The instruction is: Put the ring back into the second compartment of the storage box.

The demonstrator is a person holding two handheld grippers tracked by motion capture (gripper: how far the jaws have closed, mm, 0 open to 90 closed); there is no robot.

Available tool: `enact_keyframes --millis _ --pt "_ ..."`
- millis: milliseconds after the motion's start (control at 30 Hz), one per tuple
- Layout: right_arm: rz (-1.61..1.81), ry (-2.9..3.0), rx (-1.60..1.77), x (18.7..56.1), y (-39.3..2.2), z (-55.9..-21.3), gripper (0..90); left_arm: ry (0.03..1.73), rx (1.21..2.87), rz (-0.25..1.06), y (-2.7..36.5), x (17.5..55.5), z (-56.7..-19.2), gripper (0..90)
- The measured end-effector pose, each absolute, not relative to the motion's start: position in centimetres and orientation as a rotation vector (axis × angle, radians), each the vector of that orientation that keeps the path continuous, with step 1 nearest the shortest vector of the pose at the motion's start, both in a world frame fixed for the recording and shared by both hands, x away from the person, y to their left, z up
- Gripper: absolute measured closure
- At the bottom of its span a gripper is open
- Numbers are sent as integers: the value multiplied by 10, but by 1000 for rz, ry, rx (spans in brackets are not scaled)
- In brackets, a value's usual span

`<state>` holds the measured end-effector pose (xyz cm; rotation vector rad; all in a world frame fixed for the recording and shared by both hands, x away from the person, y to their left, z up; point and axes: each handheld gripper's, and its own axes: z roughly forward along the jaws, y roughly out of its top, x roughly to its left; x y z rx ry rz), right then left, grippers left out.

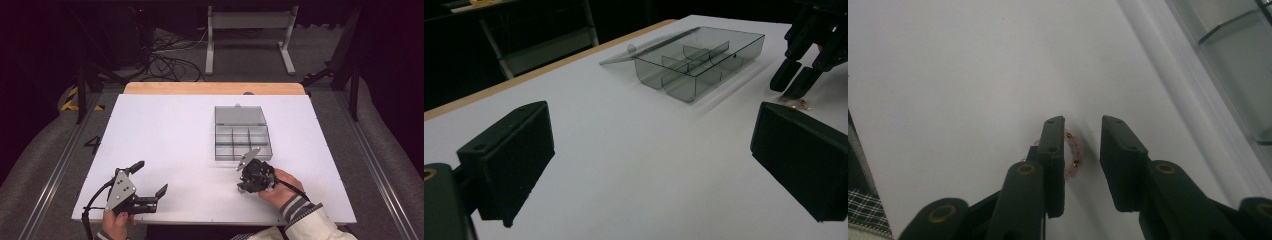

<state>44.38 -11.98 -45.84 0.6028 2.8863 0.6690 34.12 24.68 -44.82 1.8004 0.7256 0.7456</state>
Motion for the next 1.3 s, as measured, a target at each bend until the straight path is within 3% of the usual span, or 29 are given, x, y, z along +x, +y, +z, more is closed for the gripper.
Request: enact_keyframes --millis 833,1300 --pt "649 2919 595 448 -119 -463 861 730 1799 738 247 340 -448 43" --pt "738 2855 577 441 -124 -446 866 730 1798 739 247 341 -448 43"
